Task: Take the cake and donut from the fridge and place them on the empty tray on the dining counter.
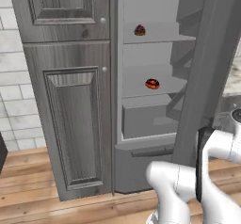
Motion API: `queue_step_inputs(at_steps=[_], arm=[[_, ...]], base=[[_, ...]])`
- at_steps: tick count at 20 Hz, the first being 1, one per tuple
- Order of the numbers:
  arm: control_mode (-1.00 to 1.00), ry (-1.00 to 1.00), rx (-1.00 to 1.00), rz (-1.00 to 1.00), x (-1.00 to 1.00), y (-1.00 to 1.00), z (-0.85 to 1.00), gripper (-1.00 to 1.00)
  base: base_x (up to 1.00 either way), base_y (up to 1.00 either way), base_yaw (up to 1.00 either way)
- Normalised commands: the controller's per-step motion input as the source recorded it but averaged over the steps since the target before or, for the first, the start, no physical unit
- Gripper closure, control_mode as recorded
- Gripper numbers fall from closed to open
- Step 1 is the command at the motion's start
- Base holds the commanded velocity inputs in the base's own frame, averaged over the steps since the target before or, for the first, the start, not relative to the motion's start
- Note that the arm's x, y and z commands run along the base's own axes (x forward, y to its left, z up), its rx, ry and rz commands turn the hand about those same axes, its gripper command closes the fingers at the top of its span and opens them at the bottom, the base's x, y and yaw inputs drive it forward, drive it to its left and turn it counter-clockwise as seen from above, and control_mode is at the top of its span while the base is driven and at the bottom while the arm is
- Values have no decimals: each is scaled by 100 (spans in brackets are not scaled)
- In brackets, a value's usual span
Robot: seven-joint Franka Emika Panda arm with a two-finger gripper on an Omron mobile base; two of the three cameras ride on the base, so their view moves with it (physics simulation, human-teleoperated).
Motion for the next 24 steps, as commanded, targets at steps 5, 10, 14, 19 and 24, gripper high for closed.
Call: queue_step_inputs(at_steps=[5,10,14,19,24], arm=[[-100,20,5,-4,-100,-90,-11,100],[-100,12,5,-1,-100,-91,-8,100],[-100,-24,3,0,-100,-43,18,100],[-100,-62,-7,2,-100,0,95,100],[-100,-57,-8,1,-91,10,100,100]], base=[[0,0,0],[0,0,0],[0,0,0],[0,0,0],[0,0,0]])
